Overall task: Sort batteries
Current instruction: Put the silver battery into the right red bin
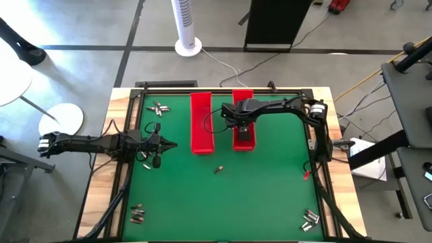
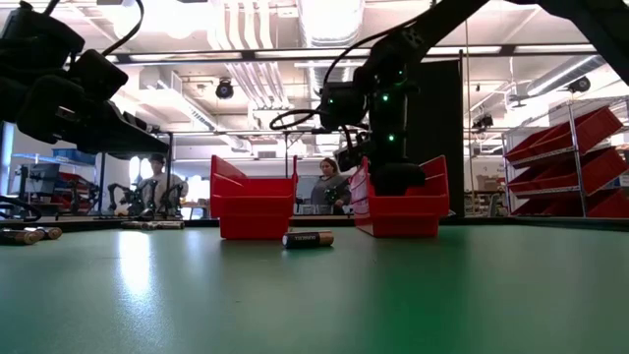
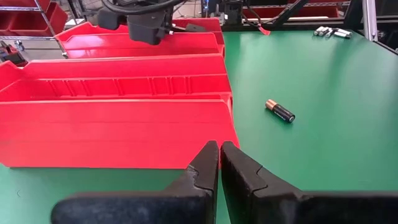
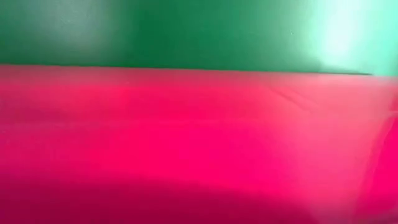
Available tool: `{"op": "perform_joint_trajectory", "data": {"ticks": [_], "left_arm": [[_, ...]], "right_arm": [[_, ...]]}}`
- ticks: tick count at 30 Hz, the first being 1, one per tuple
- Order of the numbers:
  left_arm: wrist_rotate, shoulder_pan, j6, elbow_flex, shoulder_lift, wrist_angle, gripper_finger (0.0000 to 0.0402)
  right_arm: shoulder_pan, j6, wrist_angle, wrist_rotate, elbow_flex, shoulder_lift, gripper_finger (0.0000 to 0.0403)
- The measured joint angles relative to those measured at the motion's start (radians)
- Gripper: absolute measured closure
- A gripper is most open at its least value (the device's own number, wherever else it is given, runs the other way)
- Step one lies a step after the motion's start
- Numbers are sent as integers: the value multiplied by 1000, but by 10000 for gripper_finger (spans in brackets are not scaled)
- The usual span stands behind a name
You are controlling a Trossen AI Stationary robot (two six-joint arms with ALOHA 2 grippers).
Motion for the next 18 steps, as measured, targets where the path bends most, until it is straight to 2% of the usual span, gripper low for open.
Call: {"op": "perform_joint_trajectory", "data": {"ticks": [18], "left_arm": [[0, 0, 0, 0, 0, -1, 402]], "right_arm": [[0, 3, 32, -26, -1, 24, 350]]}}
